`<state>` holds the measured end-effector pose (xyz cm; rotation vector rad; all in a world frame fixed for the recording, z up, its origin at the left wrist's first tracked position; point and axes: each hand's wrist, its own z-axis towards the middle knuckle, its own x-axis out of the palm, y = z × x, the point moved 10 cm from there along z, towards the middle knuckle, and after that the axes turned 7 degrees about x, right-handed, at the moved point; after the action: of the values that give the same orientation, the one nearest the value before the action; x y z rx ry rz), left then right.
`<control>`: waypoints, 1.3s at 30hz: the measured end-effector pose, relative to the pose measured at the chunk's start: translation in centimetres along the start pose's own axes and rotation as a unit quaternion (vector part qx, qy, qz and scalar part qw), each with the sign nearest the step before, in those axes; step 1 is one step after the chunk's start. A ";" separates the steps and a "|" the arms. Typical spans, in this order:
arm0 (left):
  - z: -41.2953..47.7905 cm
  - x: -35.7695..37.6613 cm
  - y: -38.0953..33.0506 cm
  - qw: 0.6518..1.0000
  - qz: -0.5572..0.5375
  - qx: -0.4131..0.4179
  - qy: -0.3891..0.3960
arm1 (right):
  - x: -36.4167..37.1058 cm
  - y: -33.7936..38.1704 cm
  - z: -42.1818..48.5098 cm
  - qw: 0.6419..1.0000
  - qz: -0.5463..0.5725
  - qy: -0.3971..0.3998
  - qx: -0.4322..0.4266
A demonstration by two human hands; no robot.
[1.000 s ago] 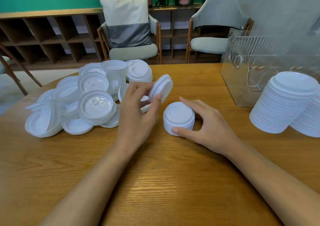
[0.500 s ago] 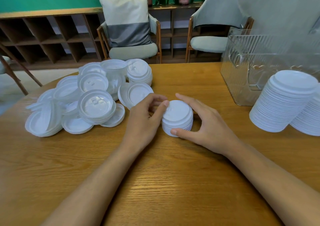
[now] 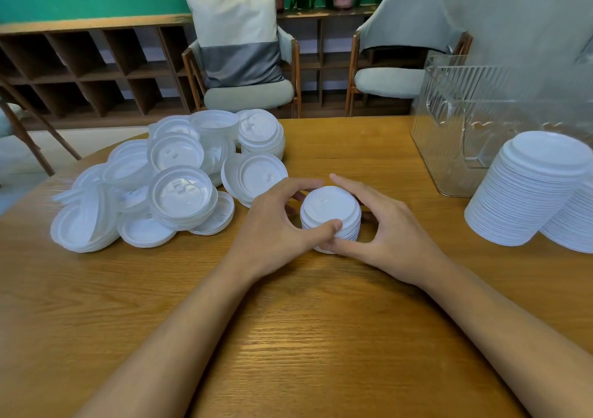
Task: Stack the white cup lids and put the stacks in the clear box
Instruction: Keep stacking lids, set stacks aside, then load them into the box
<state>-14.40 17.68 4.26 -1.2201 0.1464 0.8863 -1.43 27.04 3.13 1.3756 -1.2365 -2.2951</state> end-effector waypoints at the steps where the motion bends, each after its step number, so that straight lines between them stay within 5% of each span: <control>1: 0.0 0.0 0.0 1.000 -0.005 -0.002 0.006 | 0.0 0.0 0.0 1.000 -0.001 0.002 0.001; 13: -0.1 1.1 0.1 0.996 -0.004 0.029 0.086 | 0.2 -0.6 0.1 1.000 0.002 0.017 0.017; 20: 0.2 -3.4 -0.2 0.974 0.167 0.113 -0.102 | -0.2 -0.8 0.1 0.999 -0.012 -0.009 0.032; 27: 1.0 -3.8 0.9 0.936 0.323 0.103 -0.094 | -0.2 -1.0 0.1 0.999 -0.018 -0.008 0.036; 39: 1.2 -3.7 1.8 0.946 0.298 0.092 -0.090 | -0.3 -1.0 0.1 0.999 -0.017 -0.010 0.036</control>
<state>-18.45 16.95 5.37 -0.9198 0.4577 1.4699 -1.07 27.86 2.65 1.4121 -1.3235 -2.3128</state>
